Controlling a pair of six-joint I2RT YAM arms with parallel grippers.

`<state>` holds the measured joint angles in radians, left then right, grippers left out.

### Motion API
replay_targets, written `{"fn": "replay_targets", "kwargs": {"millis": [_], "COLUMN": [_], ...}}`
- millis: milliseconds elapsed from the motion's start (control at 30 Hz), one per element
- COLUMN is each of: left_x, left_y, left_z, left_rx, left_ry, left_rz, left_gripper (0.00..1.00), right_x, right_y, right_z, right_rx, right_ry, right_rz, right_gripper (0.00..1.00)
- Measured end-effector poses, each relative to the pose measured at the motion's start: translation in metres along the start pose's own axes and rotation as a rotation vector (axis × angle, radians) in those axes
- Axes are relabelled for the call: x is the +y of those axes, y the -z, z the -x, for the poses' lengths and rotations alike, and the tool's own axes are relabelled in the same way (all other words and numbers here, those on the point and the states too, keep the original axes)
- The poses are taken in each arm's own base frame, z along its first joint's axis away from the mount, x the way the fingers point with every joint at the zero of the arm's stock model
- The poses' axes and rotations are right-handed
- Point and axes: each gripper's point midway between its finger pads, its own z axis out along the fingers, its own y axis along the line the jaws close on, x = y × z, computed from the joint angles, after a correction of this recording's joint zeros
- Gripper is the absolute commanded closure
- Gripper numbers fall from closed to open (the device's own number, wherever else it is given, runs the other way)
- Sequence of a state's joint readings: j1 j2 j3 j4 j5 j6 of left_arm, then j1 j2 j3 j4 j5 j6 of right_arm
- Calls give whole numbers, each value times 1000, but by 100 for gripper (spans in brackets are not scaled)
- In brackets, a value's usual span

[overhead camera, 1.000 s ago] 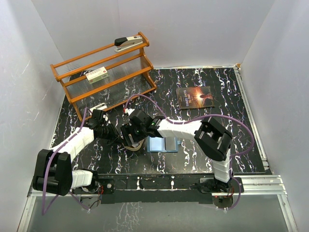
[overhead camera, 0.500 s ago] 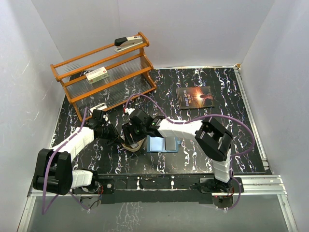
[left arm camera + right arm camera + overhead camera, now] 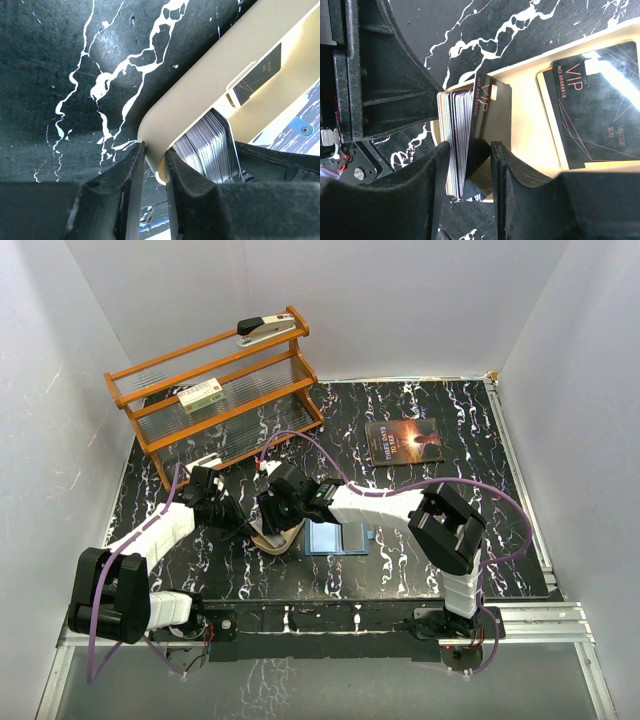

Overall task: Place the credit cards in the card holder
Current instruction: Pick up the credit card from the storage box.

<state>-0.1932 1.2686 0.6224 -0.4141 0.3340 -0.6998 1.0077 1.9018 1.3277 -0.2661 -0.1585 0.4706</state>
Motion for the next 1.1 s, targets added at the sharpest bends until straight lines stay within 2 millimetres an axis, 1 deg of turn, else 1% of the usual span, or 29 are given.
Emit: {"fn": "replay_targets", "kwargs": {"millis": [333, 433, 567, 700, 833, 900, 1000, 1100], "left_x": [0, 0, 1, 2, 6, 8, 9, 7], "left_y": [0, 0, 0, 0, 3, 4, 7, 12], "left_z": [0, 0, 0, 0, 1, 2, 3, 8], "left_rx": [-2, -2, -2, -4, -16, -20, -29, -54], "left_ry": [0, 0, 0, 2, 4, 5, 5, -1], "left_rz": [1, 1, 4, 14, 39, 50, 65, 65], "left_gripper": [80, 79, 76, 74, 71, 68, 66, 63], "right_x": [-3, -3, 2, 3, -2, -4, -8, -11], "right_y": [5, 11, 21, 24, 24, 24, 25, 31], "right_z": [4, 5, 15, 19, 20, 20, 21, 19], "right_rx": [-19, -30, -64, -80, -87, -89, -97, -108], "right_ry": [0, 0, 3, 4, 2, 1, 0, -2], "right_rz": [-28, -31, -29, -32, -58, -70, -89, -109], "right_gripper": [81, 83, 85, 95, 99, 100, 100, 100]}}
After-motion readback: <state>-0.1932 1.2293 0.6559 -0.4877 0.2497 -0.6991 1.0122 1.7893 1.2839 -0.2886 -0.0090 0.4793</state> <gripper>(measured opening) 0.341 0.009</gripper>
